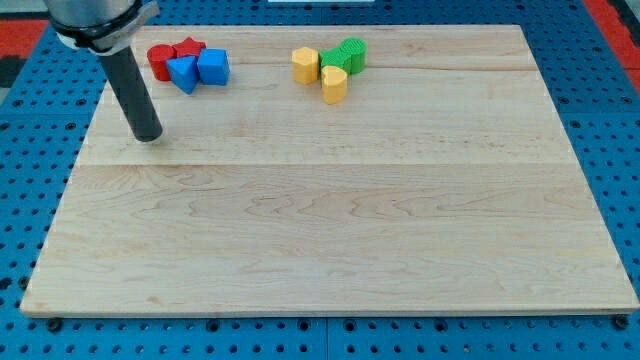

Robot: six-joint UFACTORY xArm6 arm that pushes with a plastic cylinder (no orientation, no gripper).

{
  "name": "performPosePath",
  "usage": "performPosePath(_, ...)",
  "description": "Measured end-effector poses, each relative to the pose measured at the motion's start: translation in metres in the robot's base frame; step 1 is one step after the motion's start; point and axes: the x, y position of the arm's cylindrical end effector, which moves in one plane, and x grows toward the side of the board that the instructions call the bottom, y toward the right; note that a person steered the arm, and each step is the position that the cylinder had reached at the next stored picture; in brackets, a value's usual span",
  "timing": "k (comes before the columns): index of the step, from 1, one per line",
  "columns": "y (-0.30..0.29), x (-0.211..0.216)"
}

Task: Move the blue cube to the bottom left of the yellow hexagon

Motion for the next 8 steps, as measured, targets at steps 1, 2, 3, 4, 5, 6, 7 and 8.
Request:
performPosePath(1,-0.041,-0.033)
performPosePath(2,-0.052,-0.042)
performPosePath(3,-0.052,-0.101)
performPosePath(4,-0.052,-0.114)
performPosePath(5,-0.052,-0.16)
performPosePath(6,-0.051,-0.16)
performPosePath(7,-0.02,-0.154)
performPosePath(8,0.035,-0.128)
